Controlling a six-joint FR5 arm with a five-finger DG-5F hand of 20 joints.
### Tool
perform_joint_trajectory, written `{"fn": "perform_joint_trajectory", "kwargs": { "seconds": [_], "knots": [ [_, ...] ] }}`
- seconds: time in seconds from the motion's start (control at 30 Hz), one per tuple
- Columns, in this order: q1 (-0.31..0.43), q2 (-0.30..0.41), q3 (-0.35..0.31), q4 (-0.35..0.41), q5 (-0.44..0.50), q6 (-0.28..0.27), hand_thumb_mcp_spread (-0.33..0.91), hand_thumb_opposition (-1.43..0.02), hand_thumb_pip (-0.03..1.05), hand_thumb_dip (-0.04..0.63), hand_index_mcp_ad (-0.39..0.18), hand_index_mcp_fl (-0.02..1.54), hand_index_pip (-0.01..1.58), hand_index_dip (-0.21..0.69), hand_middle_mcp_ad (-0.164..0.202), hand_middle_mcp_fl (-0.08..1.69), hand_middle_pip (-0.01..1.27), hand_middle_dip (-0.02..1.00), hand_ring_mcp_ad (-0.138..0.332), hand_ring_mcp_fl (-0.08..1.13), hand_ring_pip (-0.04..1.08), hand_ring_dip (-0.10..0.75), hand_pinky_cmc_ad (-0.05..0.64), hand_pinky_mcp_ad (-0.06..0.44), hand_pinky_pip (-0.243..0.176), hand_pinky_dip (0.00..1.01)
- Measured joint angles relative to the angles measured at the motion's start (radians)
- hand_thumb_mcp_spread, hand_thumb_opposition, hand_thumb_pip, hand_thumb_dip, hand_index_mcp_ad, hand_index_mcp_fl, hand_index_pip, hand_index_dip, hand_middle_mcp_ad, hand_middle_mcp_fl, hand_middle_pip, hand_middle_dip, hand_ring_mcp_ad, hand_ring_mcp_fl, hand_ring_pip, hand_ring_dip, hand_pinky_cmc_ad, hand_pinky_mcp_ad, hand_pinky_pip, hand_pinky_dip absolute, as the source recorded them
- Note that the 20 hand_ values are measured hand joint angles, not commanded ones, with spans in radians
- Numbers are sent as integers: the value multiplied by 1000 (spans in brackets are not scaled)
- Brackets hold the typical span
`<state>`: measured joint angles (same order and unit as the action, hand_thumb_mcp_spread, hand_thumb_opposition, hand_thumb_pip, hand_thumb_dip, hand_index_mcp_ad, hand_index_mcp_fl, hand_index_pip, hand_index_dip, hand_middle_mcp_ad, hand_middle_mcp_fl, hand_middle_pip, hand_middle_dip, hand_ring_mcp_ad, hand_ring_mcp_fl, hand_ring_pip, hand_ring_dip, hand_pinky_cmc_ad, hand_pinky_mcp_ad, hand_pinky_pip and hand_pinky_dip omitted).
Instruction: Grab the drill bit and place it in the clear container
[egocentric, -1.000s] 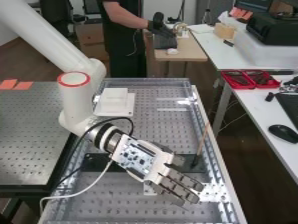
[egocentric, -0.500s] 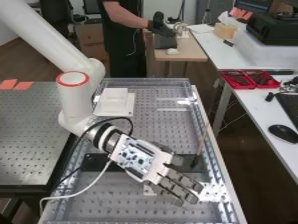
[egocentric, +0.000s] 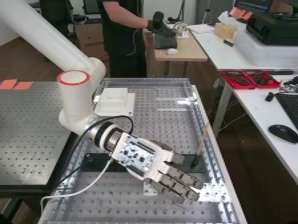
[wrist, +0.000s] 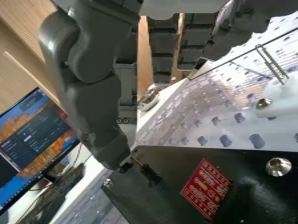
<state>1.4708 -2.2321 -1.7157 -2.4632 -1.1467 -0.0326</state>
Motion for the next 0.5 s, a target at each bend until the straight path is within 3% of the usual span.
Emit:
{"fn": "perform_joint_trajectory", "kwargs": {
  "seconds": [0.5],
  "knots": [
    [6, 2, -2, 4, 6, 6, 590, -883, 494, 258, -99, 634, 923, 375, 84, 227, 110, 227, 66, 108, 91, 38, 293, 44, -89, 148]
  ]
}}
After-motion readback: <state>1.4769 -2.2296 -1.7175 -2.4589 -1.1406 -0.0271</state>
